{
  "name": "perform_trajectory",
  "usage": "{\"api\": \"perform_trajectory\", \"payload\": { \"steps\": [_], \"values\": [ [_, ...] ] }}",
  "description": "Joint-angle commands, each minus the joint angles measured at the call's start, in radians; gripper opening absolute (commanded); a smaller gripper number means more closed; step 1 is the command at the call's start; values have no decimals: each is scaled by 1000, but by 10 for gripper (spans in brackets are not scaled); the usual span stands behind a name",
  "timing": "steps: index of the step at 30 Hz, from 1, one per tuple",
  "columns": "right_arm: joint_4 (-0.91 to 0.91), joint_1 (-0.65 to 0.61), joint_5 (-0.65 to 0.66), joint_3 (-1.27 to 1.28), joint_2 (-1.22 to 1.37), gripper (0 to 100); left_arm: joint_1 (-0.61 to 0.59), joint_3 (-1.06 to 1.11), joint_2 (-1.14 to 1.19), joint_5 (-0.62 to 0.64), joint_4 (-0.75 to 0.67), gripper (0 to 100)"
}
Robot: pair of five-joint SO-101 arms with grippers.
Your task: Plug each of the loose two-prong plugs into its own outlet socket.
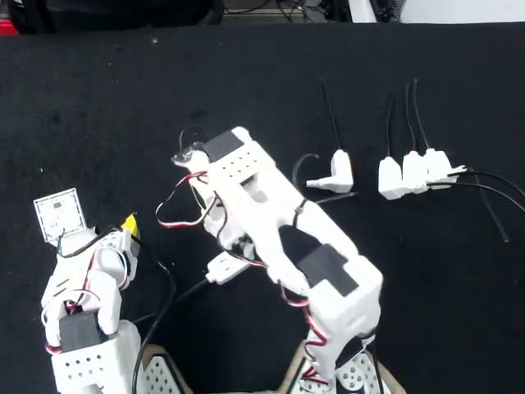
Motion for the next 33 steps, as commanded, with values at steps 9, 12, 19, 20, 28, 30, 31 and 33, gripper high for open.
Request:
{"api": "perform_trajectory", "payload": {
  "steps": [9, 12, 19, 20, 28, 30, 31, 33],
  "values": [
    [34, 18, -6, -70, 15, 11, -12, -33, -6, -2, 5, 238],
    [34, 18, -6, -54, -28, 11, -12, -33, -6, -2, 5, 238],
    [34, 17, -5, -24, -90, 11, -12, -33, -6, -2, 5, 238],
    [34, 17, -5, -25, -85, 11, -12, -33, -6, -2, 5, 238],
    [26, 14, -5, -42, -18, 11, -12, -33, -6, -2, 5, 238],
    [28, 17, -3, -68, -7, 11, -12, -33, -6, -2, 5, 238],
    [28, 18, -3, -82, -2, 11, -12, -33, -6, -2, 5, 238],
    [29, 17, -5, -104, 5, 11, -12, -33, -6, -2, 5, 238]
  ]
}}
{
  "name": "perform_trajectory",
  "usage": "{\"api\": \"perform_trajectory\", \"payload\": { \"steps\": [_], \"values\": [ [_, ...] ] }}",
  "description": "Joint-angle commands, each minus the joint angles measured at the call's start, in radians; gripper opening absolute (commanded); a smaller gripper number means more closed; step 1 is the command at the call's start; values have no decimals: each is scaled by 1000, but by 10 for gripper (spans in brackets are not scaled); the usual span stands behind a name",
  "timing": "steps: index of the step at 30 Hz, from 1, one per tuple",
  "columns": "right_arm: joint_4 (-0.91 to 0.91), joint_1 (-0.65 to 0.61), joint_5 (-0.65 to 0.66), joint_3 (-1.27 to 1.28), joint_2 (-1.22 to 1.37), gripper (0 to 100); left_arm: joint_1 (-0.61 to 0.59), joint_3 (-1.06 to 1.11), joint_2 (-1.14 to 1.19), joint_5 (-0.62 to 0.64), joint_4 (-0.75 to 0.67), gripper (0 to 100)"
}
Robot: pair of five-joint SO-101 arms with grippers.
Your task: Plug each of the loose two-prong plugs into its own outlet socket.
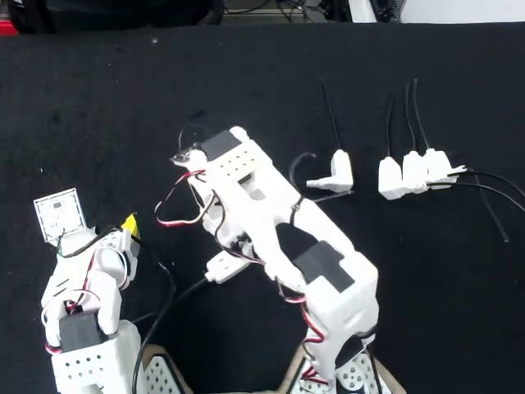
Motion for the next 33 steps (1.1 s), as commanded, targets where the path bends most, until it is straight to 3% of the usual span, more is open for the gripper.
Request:
{"api": "perform_trajectory", "payload": {
  "steps": [1, 25, 33],
  "values": [
    [28, 17, -6, -67, -2, 11, -12, -33, -6, -2, 5, 238],
    [25, 17, -3, -24, 45, 11, -13, -35, -6, -2, 5, 238],
    [25, 17, -6, -93, 114, 11, -65, -45, -6, 2, 6, 238]
  ]
}}
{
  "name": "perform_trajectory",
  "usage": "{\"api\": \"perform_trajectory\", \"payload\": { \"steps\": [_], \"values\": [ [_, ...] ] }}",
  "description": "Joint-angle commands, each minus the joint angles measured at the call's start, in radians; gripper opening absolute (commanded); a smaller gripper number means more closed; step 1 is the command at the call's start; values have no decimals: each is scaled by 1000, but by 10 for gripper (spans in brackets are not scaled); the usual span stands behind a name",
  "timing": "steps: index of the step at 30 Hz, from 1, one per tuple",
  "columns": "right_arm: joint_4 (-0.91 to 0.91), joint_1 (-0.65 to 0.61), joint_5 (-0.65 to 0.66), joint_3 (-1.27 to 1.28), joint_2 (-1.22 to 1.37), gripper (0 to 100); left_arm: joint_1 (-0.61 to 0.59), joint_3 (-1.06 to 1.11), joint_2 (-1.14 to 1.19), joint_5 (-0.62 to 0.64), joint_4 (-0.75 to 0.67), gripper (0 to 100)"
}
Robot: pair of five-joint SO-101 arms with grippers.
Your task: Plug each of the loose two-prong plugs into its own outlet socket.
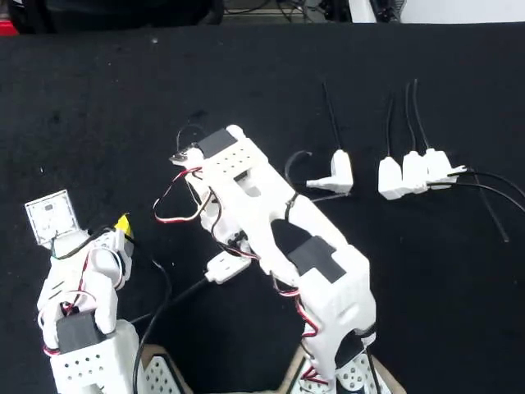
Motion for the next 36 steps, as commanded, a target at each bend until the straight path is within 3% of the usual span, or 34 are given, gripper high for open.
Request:
{"api": "perform_trajectory", "payload": {
  "steps": [1, 10, 16, 21, 26, 28, 32, 36],
  "values": [
    [25, 14, -6, -42, 33, 11, -12, -45, -6, 2, 3, 238],
    [21, 11, -3, -50, 81, 11, -13, -45, -6, 2, 3, 238],
    [-89, 9, -5, -21, 77, 11, -18, -45, -6, 2, 3, 238],
    [-104, -2, -5, 13, -24, 15, -16, -45, -6, 2, 3, 238],
    [-78, -26, 6, 7, -170, 198, -16, -45, -6, 0, 3, 238],
    [-78, -44, 52, 4, -220, 263, -16, -45, -6, 0, 3, 238],
    [-72, -80, 180, -35, -320, 268, -19, -45, -6, 0, 3, 238],
    [-35, -117, 532, 4, -386, 268, -74, -51, -6, 0, 2, 238]
  ]
}}
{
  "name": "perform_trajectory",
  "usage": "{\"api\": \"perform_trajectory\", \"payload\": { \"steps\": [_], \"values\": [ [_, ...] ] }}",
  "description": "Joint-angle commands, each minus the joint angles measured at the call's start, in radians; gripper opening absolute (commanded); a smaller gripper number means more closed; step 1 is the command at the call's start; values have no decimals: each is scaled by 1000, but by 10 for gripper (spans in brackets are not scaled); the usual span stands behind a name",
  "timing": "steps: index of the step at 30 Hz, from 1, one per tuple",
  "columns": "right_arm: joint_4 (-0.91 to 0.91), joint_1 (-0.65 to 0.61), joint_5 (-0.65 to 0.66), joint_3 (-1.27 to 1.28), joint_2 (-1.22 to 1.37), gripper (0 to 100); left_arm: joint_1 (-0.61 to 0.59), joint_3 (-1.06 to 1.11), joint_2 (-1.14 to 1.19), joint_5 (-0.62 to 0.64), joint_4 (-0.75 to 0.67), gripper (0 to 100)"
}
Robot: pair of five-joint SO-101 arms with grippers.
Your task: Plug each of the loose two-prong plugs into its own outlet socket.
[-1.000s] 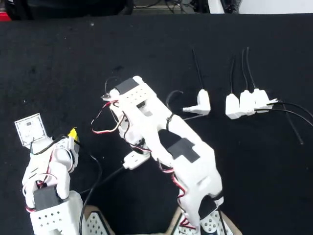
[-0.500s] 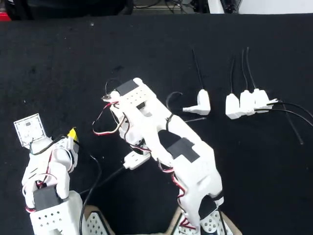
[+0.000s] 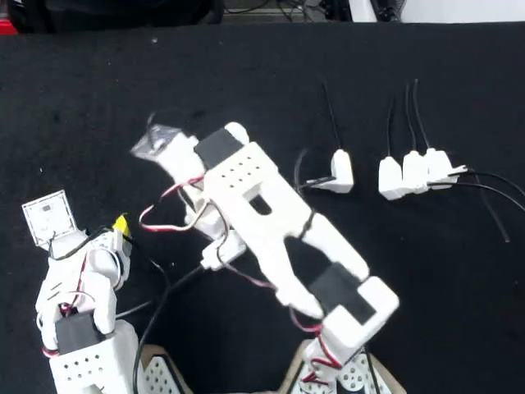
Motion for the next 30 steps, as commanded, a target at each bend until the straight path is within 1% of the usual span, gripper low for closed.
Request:
{"api": "perform_trajectory", "payload": {
  "steps": [1, 4, 9, 11, 17, 22, 24, 25, 28, 29, 30],
  "values": [
    [21, -34, 322, 15, -94, 269, -76, -51, -6, 2, 0, 238],
    [-26, -35, 440, 96, -111, 269, -150, -53, -6, 6, -5, 238],
    [-230, -35, 582, 292, -110, 269, -246, -74, -6, 12, -3, 238],
    [-313, -35, 620, 367, -113, 269, -271, -74, -6, 40, -5, 238],
    [-520, -35, 631, 521, -107, 269, -272, -74, -6, 48, -5, 238],
    [-603, -37, 631, 601, -107, 267, -271, -73, -6, 48, -5, 238],
    [-612, -34, 629, 622, -107, 230, -262, -73, -6, 48, -5, 238],
    [-621, -34, 629, 631, -107, 188, -252, -71, -6, 48, -5, 238],
    [-654, -31, 626, 654, -107, 11, -231, -70, -6, 46, -5, 238],
    [-658, -31, 623, 661, -107, 13, -226, -70, -6, 46, -5, 238],
    [-655, -23, 623, 664, -111, 41, -226, -70, -6, 46, -5, 238]
  ]
}}
